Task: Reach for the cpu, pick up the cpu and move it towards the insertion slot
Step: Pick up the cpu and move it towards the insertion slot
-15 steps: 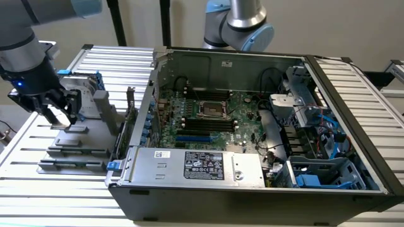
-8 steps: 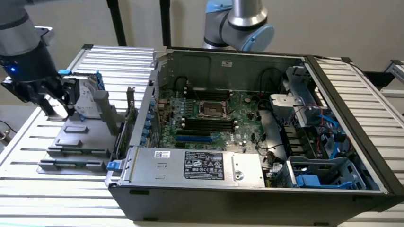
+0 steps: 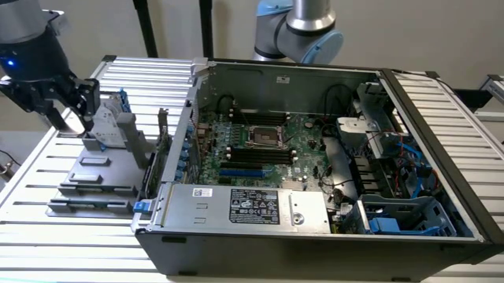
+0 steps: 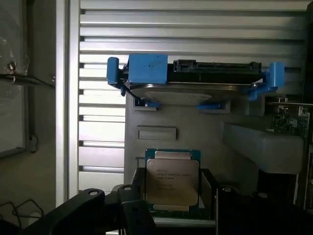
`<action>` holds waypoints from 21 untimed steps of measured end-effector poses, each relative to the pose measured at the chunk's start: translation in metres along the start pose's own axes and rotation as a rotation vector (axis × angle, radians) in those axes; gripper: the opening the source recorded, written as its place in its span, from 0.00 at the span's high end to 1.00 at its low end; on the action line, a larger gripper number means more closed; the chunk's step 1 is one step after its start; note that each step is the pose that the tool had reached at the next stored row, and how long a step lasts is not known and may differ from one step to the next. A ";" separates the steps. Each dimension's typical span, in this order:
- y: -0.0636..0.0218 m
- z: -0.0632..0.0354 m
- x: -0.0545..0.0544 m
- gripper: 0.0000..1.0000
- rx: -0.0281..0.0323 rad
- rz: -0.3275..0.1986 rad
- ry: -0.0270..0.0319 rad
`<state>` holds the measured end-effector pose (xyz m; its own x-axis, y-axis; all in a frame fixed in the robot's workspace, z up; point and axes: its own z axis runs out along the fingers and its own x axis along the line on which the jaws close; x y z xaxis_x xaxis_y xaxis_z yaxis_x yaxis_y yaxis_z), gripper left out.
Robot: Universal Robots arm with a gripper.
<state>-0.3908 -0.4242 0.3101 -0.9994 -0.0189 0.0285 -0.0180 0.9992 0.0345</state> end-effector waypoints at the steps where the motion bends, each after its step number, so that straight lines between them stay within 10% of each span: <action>1: 0.0001 -0.0047 -0.003 0.46 -0.0001 0.000 0.0004; 21: 0.0011 -0.0825 -0.091 0.46 -0.0066 0.000 0.0213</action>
<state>-0.2972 -0.4242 0.3899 -0.9986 -0.0195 0.0497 -0.0175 0.9990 0.0411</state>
